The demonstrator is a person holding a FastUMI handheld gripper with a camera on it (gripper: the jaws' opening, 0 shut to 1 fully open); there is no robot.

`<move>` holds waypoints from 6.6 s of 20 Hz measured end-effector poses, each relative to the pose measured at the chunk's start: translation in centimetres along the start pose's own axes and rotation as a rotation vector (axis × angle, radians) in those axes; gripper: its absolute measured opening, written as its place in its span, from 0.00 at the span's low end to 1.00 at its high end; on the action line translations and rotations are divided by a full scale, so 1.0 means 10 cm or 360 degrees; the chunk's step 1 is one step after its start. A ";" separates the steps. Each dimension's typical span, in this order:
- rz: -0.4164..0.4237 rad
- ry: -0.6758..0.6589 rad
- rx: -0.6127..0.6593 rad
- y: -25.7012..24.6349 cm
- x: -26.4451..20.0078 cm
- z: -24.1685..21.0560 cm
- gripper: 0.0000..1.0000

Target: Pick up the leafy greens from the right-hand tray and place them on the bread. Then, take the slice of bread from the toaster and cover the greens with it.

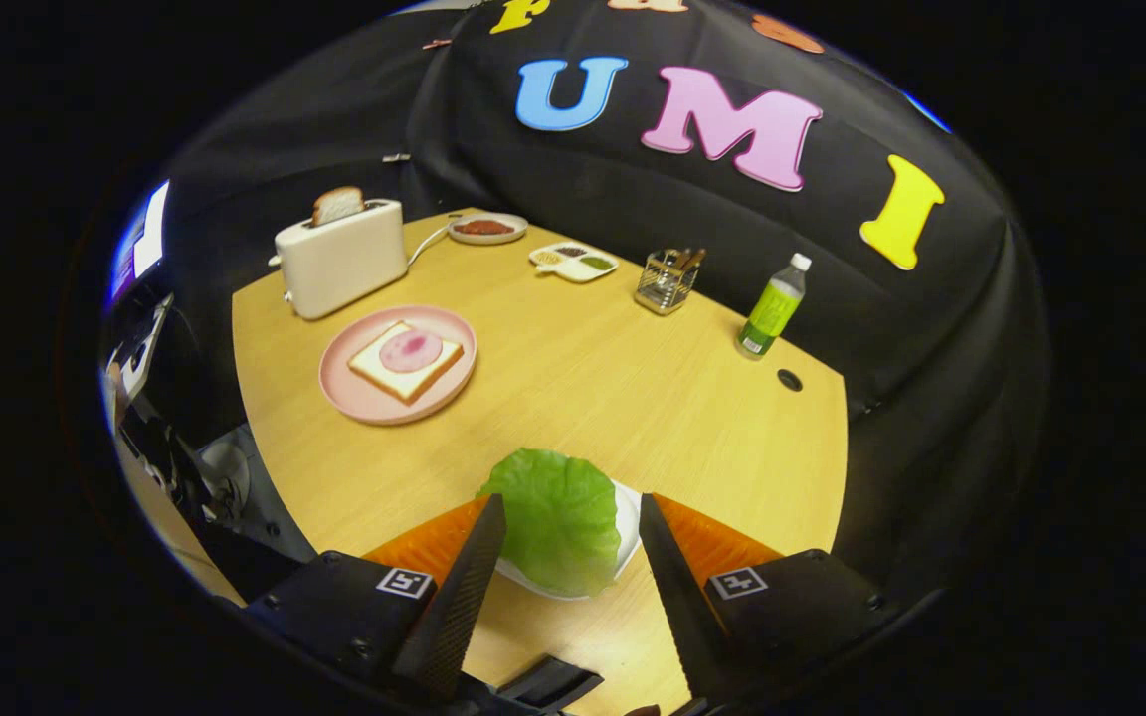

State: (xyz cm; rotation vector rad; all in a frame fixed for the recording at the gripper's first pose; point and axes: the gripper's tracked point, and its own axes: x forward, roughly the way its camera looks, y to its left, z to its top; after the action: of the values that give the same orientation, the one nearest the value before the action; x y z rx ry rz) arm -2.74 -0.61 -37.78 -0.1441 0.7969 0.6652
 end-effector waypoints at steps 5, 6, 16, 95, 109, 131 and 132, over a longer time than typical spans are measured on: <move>0.0131 0.0220 -0.0014 0.06 0.41 -0.42 0.75; 0.0146 0.0249 -0.0012 0.06 0.49 -0.48 0.74; 0.0262 0.0440 0.0053 0.11 0.85 -0.69 0.58; 0.0208 -0.0918 0.0002 3.03 0.02 4.16 0.98; 0.0295 -0.0351 0.0228 3.84 1.71 4.22 0.99; 0.0243 -0.0236 0.0499 3.70 1.91 4.22 0.15; 0.0251 -0.0284 0.0502 3.66 1.80 4.30 0.15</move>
State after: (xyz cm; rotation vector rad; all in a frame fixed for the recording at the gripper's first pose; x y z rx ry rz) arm 10.80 52.73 -15.82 0.2639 0.7353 0.6819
